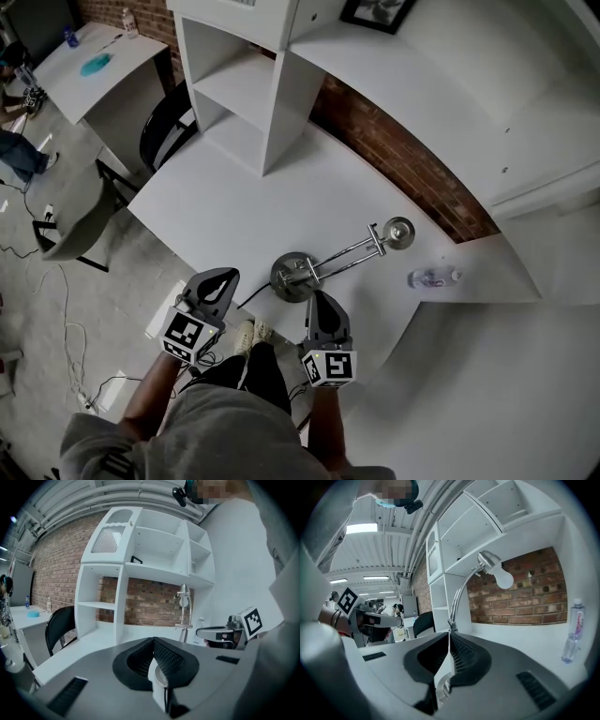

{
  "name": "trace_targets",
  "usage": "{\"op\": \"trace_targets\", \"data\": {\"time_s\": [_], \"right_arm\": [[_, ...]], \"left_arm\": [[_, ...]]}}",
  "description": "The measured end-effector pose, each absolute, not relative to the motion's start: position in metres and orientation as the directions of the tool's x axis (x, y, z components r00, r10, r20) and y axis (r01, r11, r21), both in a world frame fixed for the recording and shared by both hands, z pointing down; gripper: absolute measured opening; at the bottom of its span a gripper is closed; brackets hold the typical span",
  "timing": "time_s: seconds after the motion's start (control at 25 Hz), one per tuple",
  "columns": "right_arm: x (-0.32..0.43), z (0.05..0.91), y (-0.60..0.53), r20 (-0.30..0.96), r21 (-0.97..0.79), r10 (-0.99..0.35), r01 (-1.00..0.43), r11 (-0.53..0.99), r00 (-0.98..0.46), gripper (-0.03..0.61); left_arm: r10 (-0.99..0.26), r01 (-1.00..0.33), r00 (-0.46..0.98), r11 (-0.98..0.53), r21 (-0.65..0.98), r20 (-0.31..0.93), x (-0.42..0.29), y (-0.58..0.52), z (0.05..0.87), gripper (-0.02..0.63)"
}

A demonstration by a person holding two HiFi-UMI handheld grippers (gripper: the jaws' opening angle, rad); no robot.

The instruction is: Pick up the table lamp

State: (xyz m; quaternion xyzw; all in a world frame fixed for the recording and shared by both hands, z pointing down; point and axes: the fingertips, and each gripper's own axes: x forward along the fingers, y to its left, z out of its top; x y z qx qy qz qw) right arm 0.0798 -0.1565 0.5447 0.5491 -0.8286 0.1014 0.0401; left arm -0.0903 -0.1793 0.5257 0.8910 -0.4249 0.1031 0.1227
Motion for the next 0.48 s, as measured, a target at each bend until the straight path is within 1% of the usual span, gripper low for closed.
{"op": "trace_targets", "data": {"time_s": [0.28,0.32,0.36,0.48], "right_arm": [[0.079,0.564,-0.171,0.169,-0.139,-0.892,-0.906,0.399,-0.419,0.029],[0.08,0.565,-0.173,0.165,-0.136,-0.891,-0.905,0.403,-0.422,0.062],[0.08,0.566,-0.175,0.161,-0.137,-0.891,-0.903,0.406,-0.425,0.118],[0.078,0.566,-0.182,0.153,-0.143,-0.889,-0.899,0.413,-0.432,0.152]], "left_arm": [[-0.72,-0.782,0.614,-0.611,0.122,0.324,-0.085,-0.19,0.544,0.003],[-0.72,-0.784,0.611,-0.608,0.125,0.328,-0.084,-0.19,0.546,0.003],[-0.72,-0.785,0.609,-0.605,0.129,0.333,-0.084,-0.19,0.548,0.003],[-0.716,-0.786,0.607,-0.604,0.131,0.345,-0.082,-0.191,0.552,0.003]]}}
